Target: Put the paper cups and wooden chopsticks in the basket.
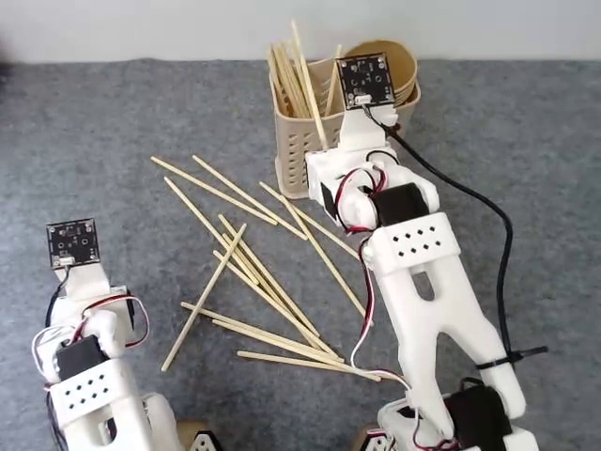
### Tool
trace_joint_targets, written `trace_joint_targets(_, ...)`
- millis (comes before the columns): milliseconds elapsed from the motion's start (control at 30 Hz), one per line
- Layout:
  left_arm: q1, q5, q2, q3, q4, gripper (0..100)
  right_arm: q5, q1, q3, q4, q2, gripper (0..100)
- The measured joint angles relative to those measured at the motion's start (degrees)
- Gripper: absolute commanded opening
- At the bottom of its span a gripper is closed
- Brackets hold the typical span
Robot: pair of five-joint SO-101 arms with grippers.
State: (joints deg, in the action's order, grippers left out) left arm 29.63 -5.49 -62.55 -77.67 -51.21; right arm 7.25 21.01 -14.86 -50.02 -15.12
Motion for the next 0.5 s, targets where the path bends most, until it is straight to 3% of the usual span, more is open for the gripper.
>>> trace_joint_targets(500,-1.41,-0.09,0.09,-0.09,0.09,7,0.0,0.09,0.0,0.0,0.0,5.8)
